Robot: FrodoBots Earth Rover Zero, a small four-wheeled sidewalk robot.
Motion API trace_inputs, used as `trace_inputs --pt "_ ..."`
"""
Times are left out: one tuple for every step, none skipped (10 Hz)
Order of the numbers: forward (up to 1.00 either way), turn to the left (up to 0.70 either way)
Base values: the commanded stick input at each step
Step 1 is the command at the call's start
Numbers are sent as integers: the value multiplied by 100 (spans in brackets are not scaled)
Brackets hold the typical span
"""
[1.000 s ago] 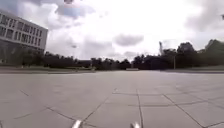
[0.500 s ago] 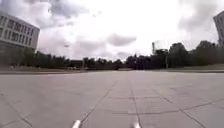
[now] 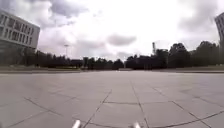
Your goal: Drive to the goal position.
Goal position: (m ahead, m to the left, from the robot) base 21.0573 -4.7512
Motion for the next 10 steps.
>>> trace_inputs --pt "70 0" --pt "70 0" --pt "70 0" --pt "70 0" --pt "70 0" --pt "70 0" --pt "70 0" --pt "70 0" --pt "70 0" --pt "70 0"
